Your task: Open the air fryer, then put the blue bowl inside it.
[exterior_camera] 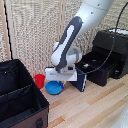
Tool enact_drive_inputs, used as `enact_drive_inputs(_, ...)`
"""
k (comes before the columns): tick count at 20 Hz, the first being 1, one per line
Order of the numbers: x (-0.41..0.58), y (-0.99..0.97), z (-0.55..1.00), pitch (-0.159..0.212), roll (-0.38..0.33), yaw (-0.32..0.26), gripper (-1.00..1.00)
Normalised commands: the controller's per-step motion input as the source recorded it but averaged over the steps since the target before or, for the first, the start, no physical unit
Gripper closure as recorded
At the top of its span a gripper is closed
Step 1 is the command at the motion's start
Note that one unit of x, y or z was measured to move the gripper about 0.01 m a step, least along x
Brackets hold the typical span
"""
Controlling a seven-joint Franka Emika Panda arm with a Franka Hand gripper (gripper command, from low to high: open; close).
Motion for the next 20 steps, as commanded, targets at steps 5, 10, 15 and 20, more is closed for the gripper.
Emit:
enact_drive_inputs(5, 0.323, 0.0, 0.97, 0.021, 0.0, 0.0, 1.0)
enact_drive_inputs(10, 0.489, -0.01, 1.0, 0.005, 0.0, -0.015, 1.0)
enact_drive_inputs(15, 0.546, -0.21, 0.95, 0.009, 0.0, -0.059, 1.0)
enact_drive_inputs(20, 0.445, -0.65, 0.86, 0.09, 0.028, -0.059, 1.0)
